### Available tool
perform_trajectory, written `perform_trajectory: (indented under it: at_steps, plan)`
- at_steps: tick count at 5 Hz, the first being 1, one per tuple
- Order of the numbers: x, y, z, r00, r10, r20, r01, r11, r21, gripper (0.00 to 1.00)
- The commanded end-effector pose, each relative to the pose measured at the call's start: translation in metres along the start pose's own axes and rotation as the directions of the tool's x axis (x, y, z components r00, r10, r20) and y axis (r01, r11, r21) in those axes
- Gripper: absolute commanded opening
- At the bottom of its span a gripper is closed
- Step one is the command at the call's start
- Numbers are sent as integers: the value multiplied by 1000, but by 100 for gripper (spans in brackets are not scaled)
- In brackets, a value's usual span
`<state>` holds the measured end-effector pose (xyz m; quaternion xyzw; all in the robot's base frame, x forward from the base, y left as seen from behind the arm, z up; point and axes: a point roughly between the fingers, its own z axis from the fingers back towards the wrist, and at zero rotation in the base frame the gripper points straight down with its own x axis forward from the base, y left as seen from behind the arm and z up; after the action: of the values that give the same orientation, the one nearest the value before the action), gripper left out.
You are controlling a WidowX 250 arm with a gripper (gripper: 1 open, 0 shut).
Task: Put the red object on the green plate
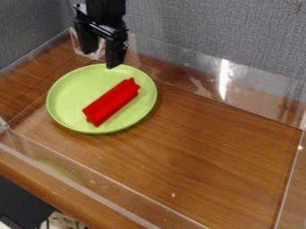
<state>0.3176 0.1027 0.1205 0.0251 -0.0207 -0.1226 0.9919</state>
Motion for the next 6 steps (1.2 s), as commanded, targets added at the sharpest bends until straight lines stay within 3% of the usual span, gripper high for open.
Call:
perform_trajectory:
  at_steps: [1,3,4,6]
  plan:
    - [-8,12,14,999,8,38,-9,999,37,100]
    - [-19,29,14,992,114,50,-117,991,64,100]
    - [-21,29,20,990,129,64,-134,988,74,100]
    - [-8,31,9,982,176,73,-181,981,67,100]
